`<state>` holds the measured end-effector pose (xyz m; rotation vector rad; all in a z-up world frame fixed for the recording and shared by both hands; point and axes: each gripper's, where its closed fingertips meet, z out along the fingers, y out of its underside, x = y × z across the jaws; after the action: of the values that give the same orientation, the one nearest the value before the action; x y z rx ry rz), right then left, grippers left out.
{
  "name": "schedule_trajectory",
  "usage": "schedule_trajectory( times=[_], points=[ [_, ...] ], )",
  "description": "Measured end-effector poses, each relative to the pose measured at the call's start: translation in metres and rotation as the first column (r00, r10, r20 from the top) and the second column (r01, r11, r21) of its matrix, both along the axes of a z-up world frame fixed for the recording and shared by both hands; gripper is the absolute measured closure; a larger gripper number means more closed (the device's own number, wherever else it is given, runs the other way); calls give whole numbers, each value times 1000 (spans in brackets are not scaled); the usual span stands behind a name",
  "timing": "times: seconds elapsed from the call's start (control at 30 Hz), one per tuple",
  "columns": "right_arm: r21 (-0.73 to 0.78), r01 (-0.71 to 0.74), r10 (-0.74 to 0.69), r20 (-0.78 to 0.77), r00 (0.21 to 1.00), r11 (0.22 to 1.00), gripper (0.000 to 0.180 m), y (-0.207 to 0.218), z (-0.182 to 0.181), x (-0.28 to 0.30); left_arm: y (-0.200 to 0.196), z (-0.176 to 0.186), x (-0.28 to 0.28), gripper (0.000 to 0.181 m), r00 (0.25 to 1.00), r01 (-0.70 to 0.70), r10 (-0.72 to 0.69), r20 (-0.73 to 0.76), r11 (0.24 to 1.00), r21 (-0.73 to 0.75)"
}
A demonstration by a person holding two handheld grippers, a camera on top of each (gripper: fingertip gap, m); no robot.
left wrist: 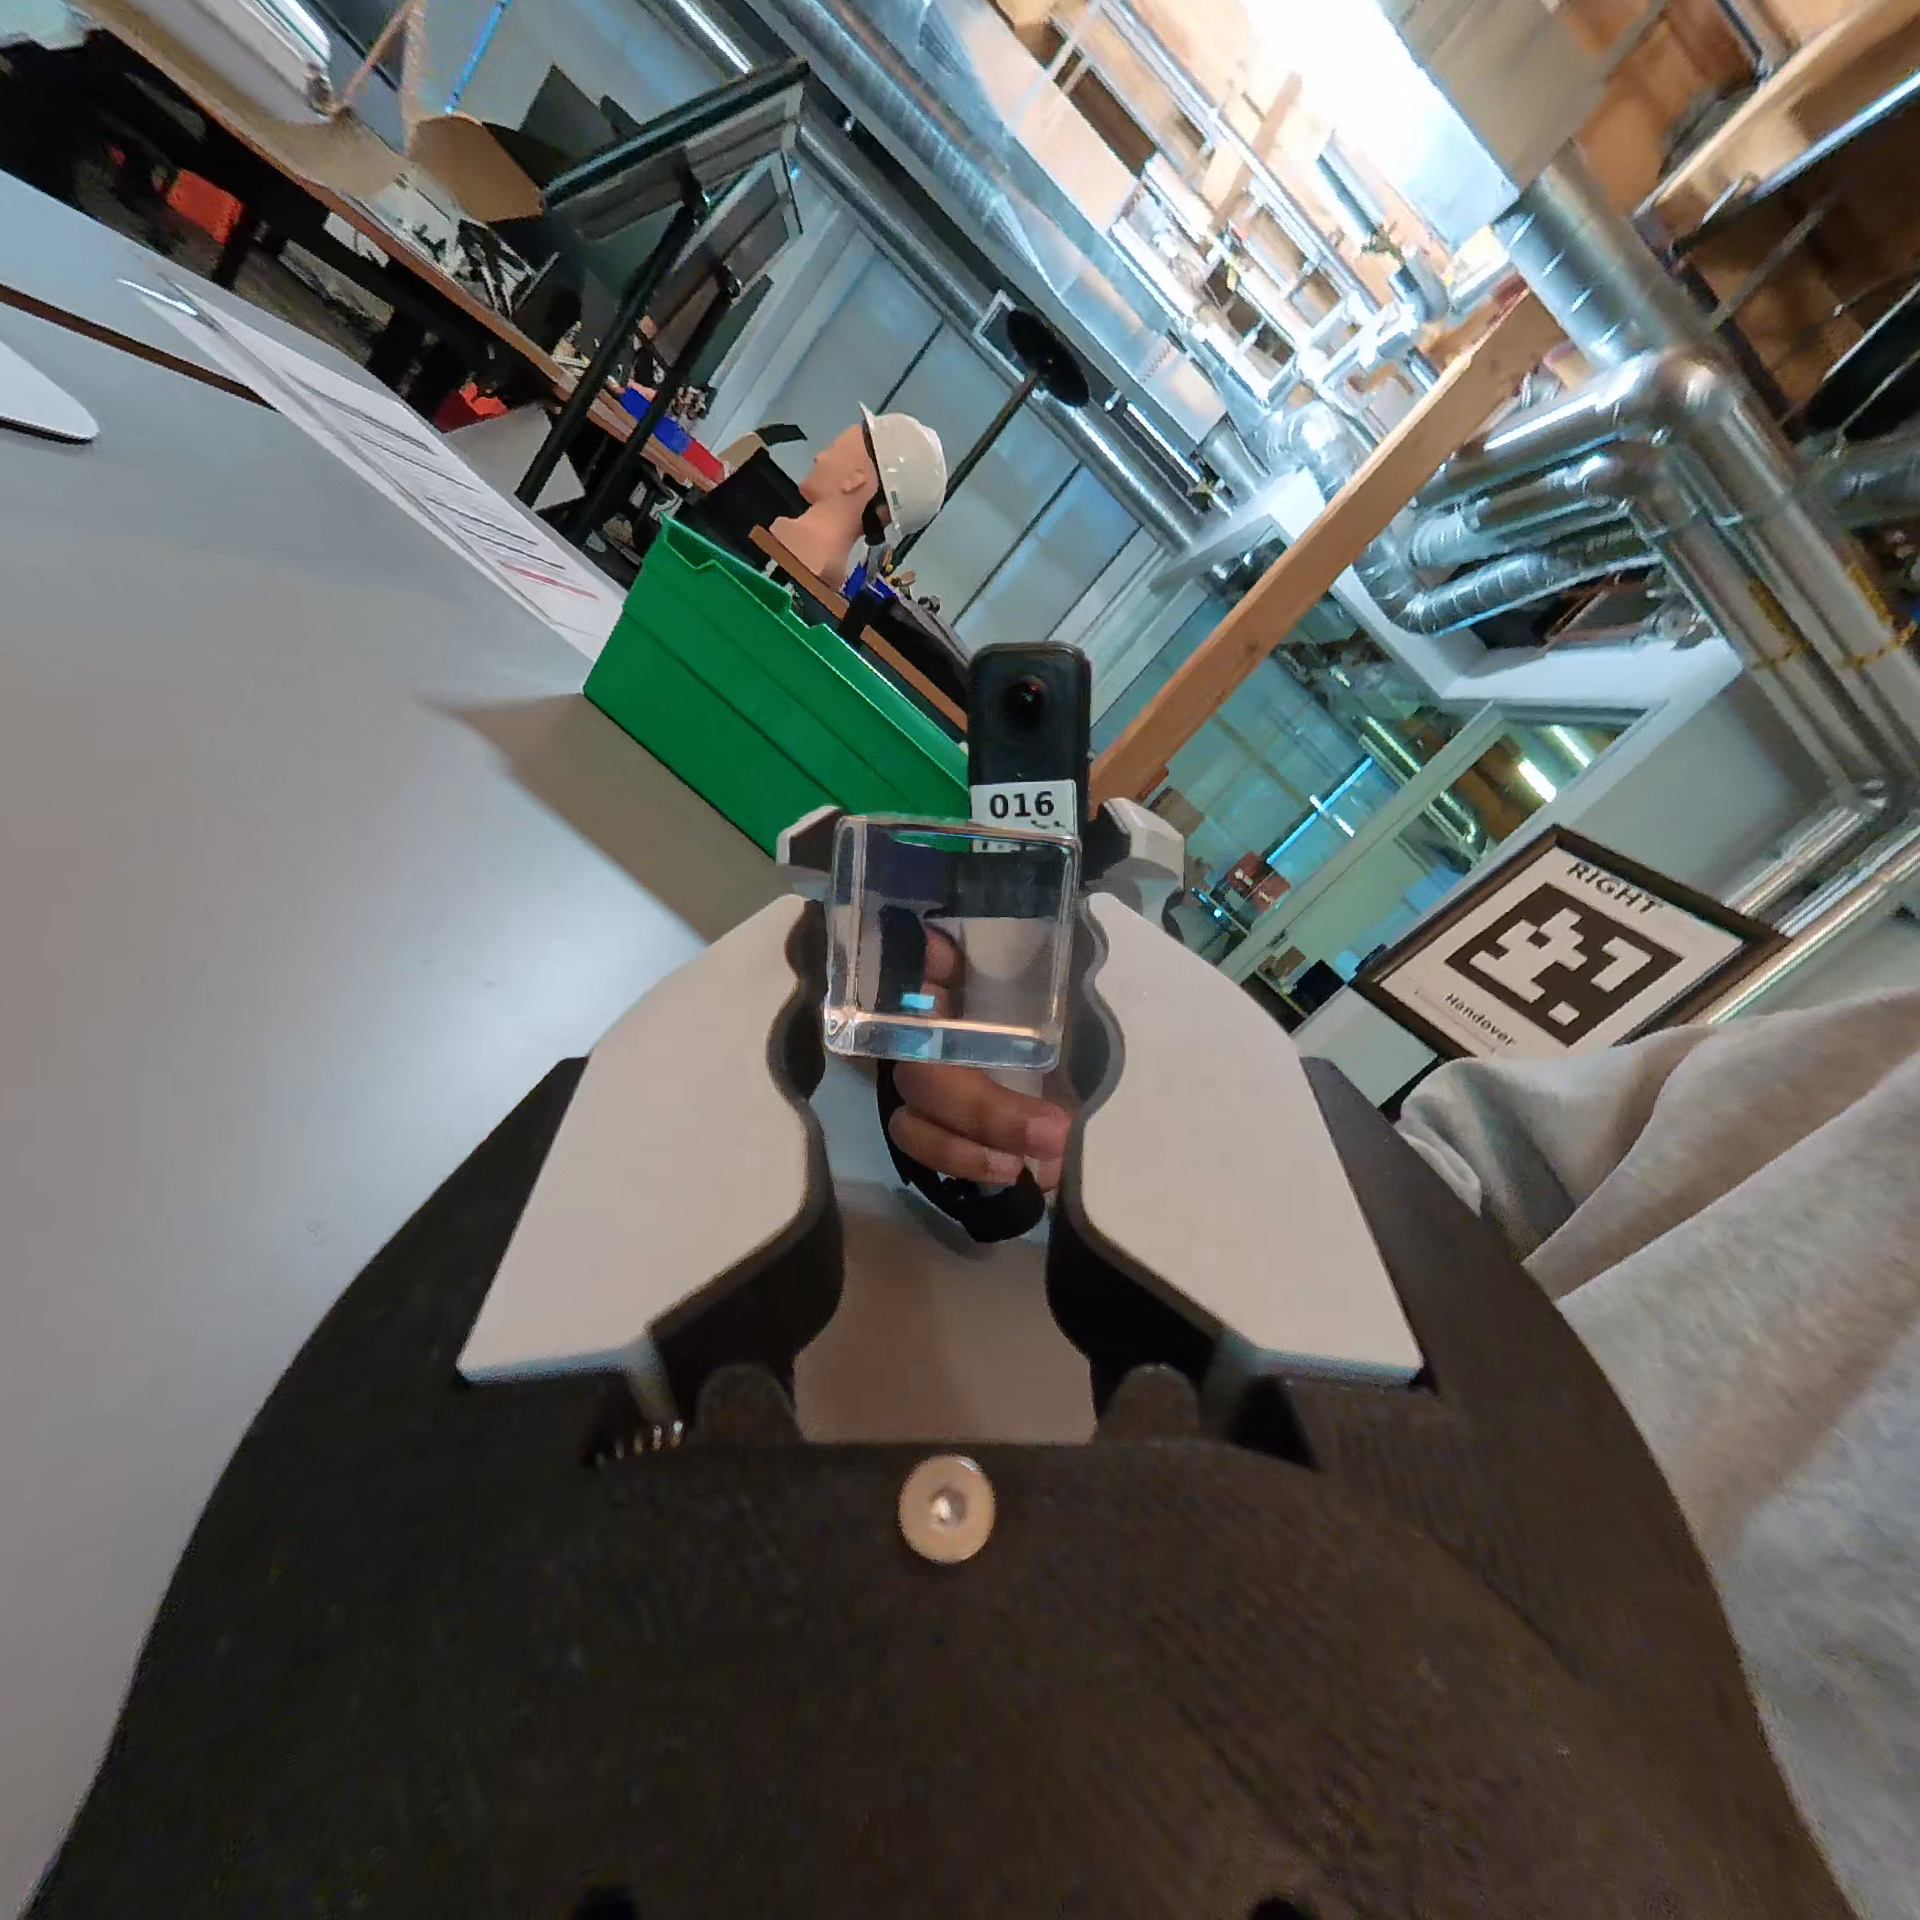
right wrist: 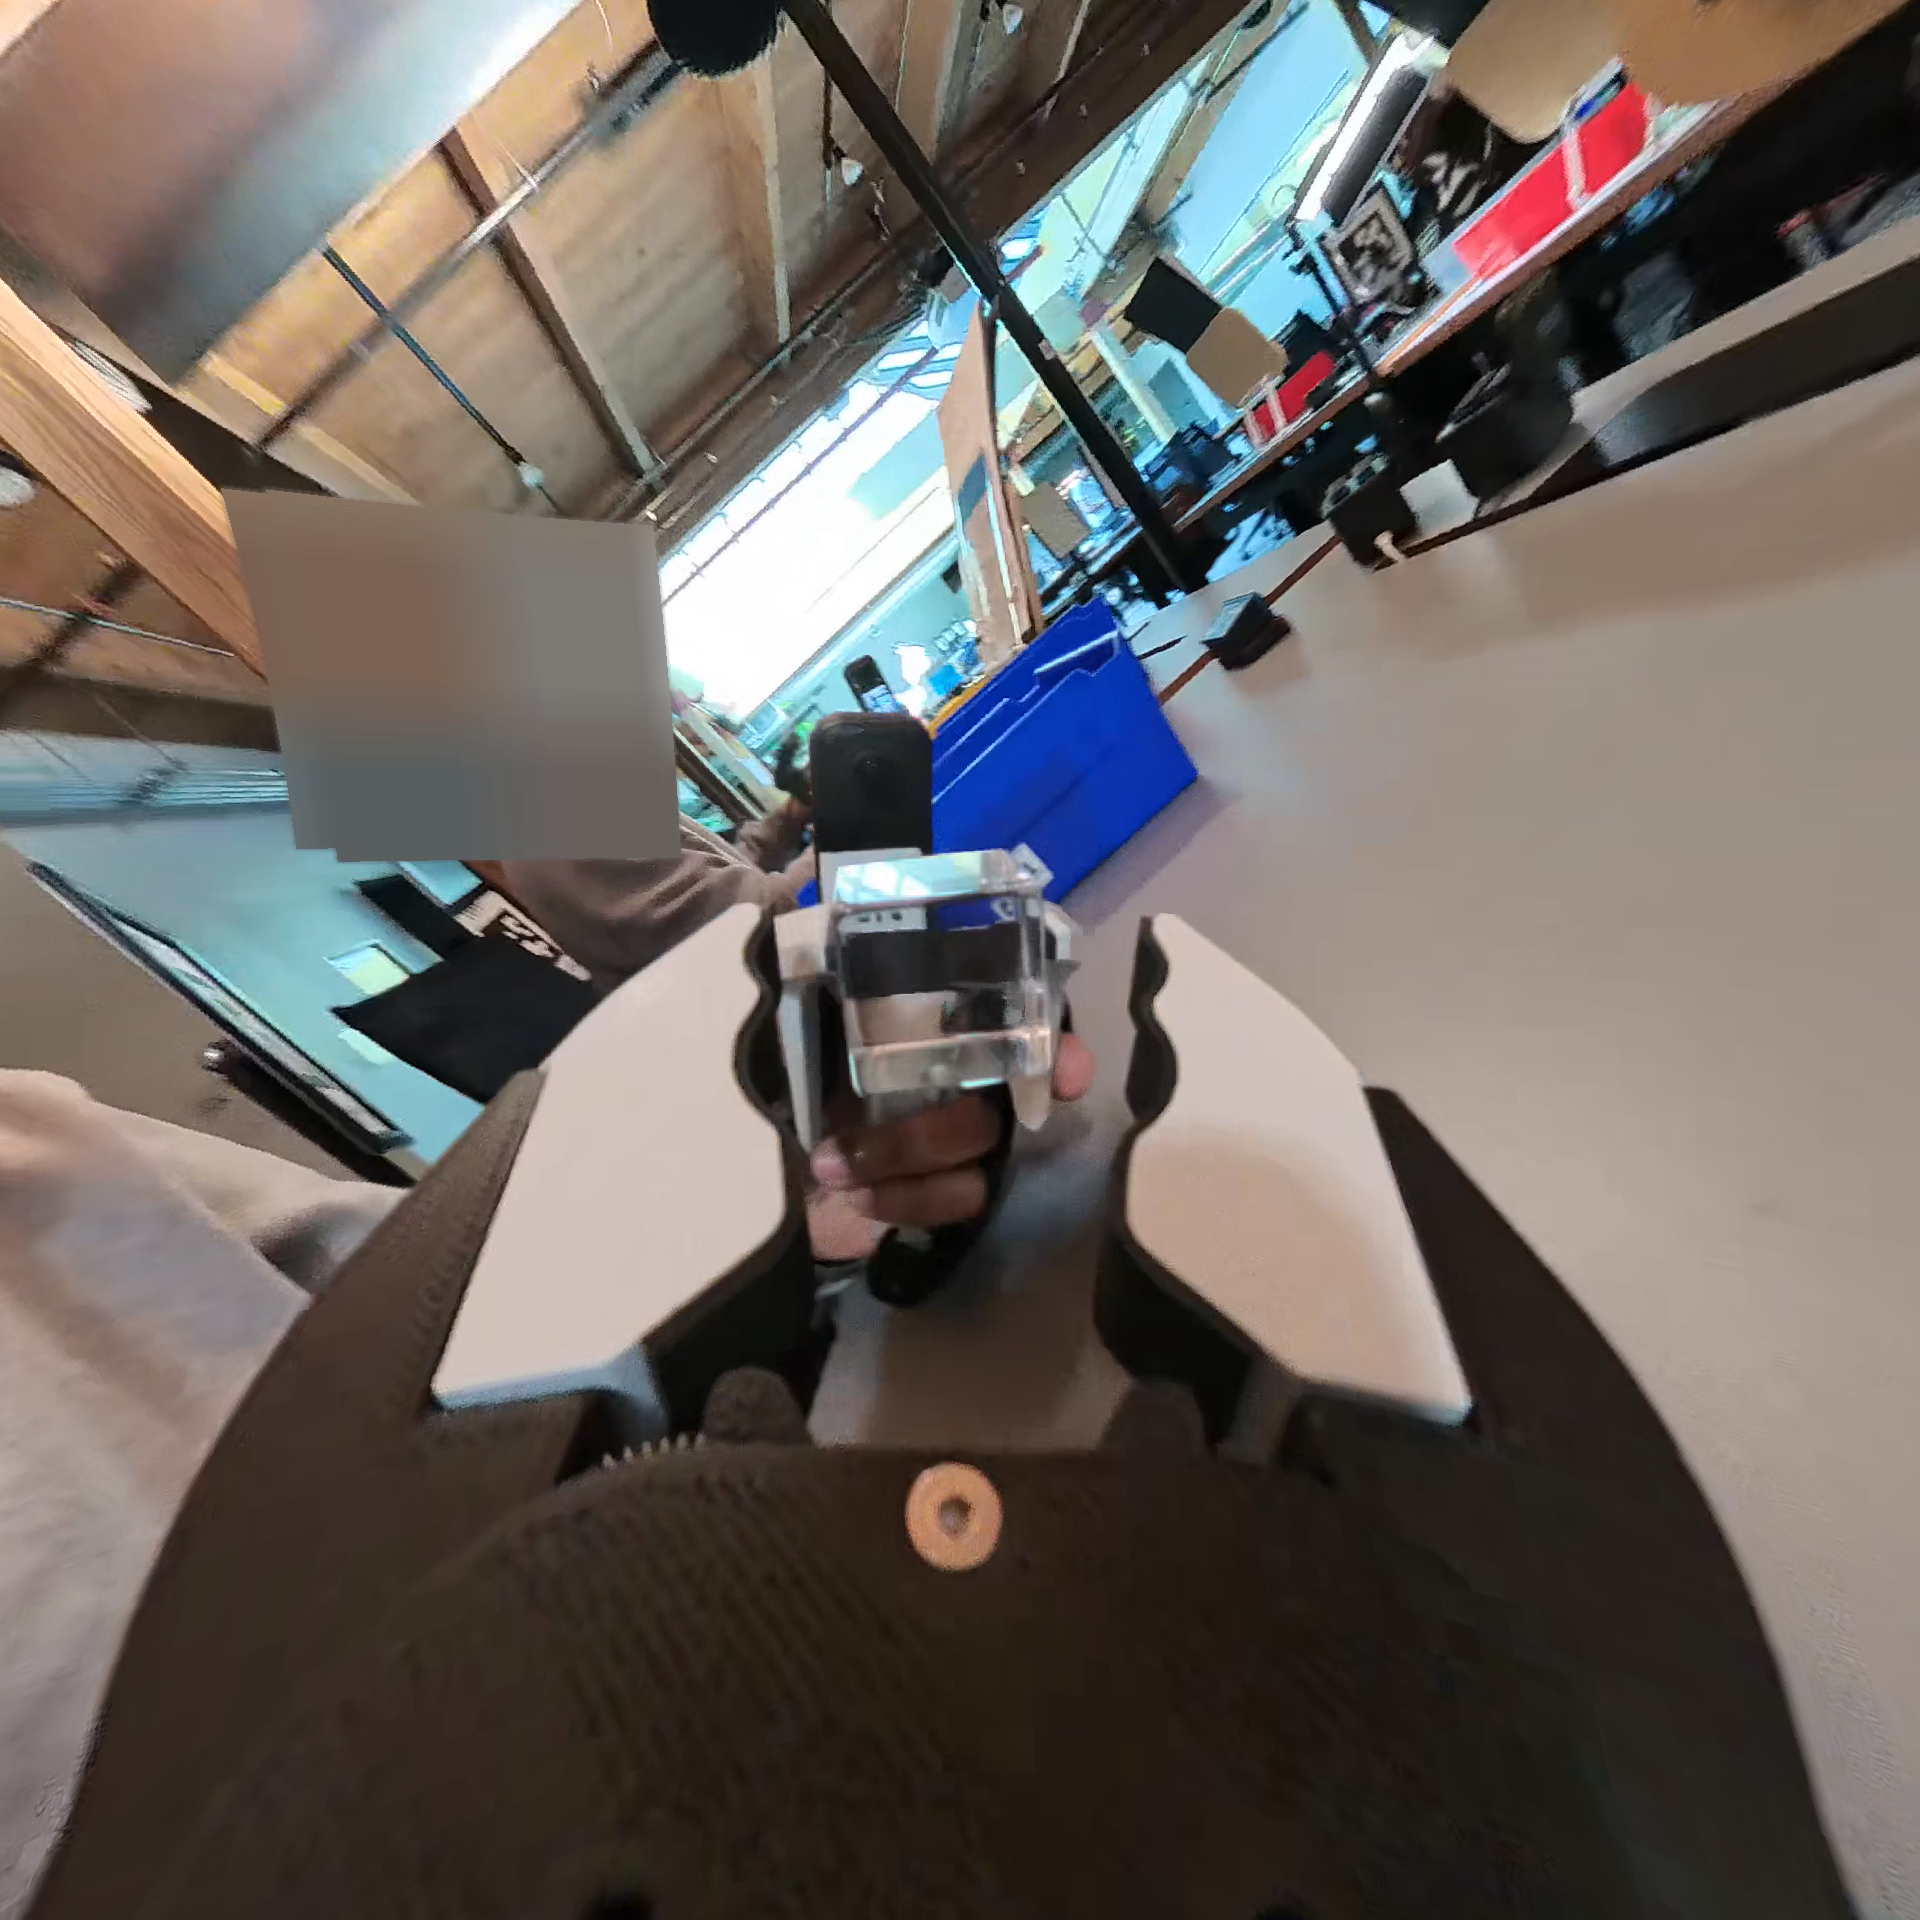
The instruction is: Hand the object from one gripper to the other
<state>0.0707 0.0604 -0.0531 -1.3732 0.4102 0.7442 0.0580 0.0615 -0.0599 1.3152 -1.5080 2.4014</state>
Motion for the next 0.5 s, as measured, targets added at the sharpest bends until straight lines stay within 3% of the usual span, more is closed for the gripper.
schedule_trajectory(
  times=[0.23, 0.5],
  points=[
    [-50, -48, 51, 64, 997, 998, 136, 3, -7, -10, -10, -6, -1, 136, 1000, 17, -17, -5, 998, 55],
    [-69, -55, 59, 56, 997, 996, 136, 1, -7, -9, -11, -5, 0, 136, 1000, 7, -7, -3, 999, 45]
  ],
)
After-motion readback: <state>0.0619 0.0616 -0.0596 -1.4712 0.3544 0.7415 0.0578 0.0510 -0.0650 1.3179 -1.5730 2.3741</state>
